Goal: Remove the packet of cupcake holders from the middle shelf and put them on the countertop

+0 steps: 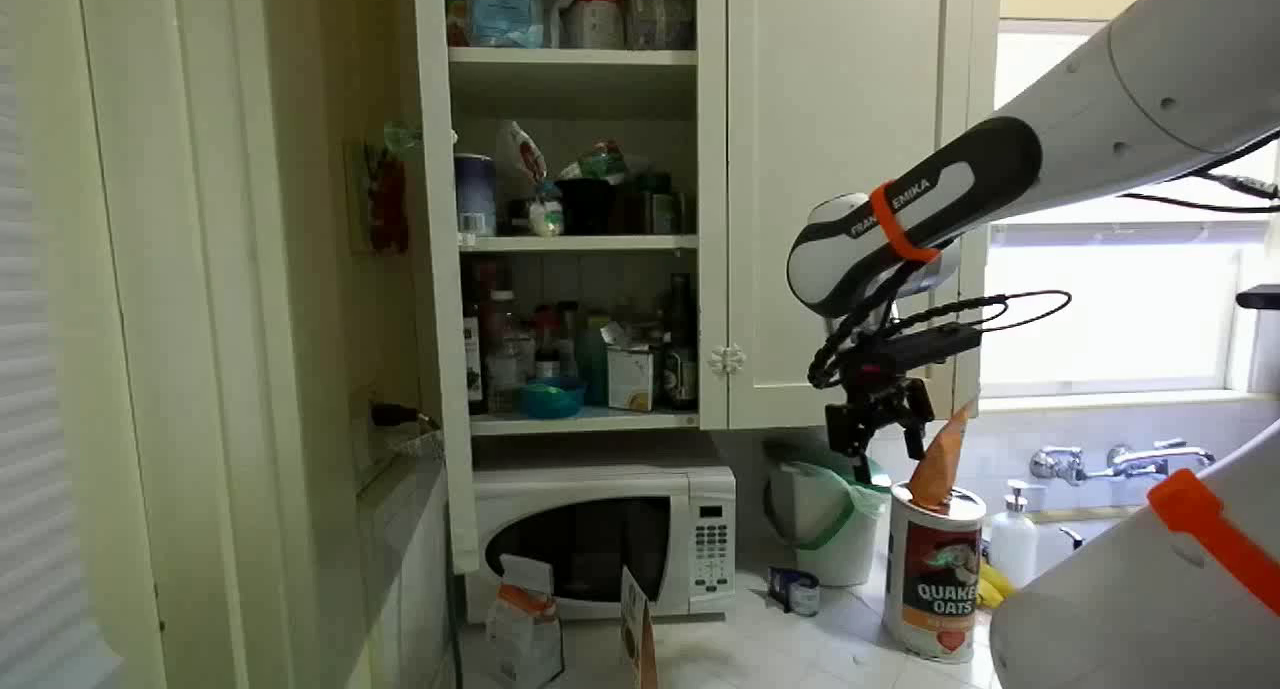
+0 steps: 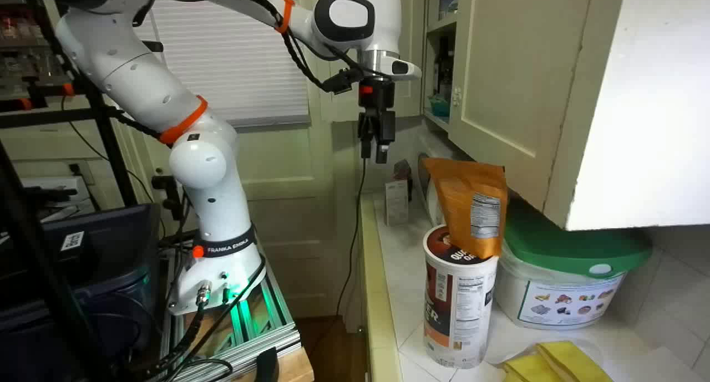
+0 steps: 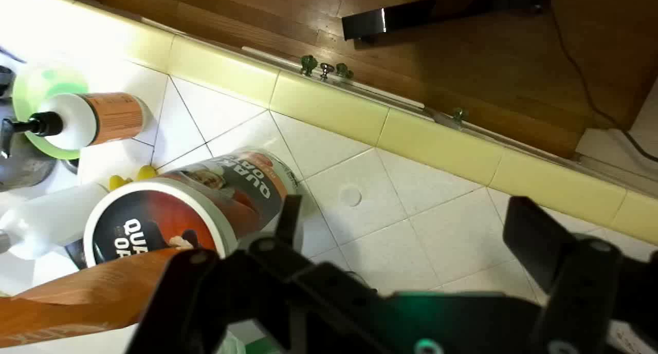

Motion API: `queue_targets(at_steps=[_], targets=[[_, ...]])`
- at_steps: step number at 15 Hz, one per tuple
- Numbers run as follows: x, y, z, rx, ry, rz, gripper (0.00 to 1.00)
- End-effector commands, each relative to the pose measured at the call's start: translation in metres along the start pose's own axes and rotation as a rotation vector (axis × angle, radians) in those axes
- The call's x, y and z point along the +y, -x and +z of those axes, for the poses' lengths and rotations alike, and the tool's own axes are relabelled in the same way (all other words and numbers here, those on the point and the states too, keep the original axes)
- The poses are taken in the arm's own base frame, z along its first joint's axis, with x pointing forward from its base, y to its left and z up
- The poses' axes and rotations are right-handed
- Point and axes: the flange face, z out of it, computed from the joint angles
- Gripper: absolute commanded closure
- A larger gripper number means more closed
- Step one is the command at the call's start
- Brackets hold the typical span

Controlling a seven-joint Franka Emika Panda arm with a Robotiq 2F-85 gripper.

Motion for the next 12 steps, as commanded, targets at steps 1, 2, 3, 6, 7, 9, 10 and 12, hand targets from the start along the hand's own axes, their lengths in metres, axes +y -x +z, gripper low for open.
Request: queue_targets(at_steps=[1,2,3,6,7,9,10,12], targets=[[0.0,0.0,0.0,-0.001,0.0,0.0,0.0],[0.0,0.0,0.0,-0.001,0.0,0.0,0.0],[0.0,0.0,0.0,-0.001,0.0,0.0,0.0],[0.0,0.0,0.0,-0.001,0.0,0.0,0.0],[-0.004,-0.008,-0.021,0.021,-0.021,0.018,0.0],[-0.017,-0.016,-0.062,0.081,-0.04,0.012,0.0],[-0.029,-0.021,-0.089,0.125,-0.047,-0.008,0.0],[-0.053,-0.029,-0.133,0.19,-0.068,-0.029,0.0]])
